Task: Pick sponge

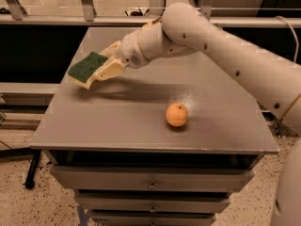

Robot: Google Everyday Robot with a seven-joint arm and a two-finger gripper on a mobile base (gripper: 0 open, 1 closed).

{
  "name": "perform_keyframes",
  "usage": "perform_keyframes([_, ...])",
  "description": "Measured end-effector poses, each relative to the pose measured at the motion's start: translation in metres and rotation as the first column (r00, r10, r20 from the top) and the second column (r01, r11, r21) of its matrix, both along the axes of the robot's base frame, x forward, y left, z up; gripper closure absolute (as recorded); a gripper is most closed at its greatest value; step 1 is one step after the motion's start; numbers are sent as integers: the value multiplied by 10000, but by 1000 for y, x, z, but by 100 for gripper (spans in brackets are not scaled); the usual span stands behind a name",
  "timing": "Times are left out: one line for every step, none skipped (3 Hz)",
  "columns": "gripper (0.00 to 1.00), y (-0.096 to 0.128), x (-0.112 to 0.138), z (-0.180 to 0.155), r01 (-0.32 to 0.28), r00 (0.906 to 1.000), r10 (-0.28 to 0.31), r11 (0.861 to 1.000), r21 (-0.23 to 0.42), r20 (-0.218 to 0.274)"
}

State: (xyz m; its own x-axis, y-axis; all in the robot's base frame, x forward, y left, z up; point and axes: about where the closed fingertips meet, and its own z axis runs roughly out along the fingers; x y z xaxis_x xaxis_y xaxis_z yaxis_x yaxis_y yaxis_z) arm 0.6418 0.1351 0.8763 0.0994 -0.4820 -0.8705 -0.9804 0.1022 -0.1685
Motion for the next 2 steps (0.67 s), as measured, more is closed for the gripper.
perform_keyframes([100,-34,0,28,619,9964,-650,9965,570,535])
perform_keyframes([100,-45,2,30,783,9951,-818,9950,613,560])
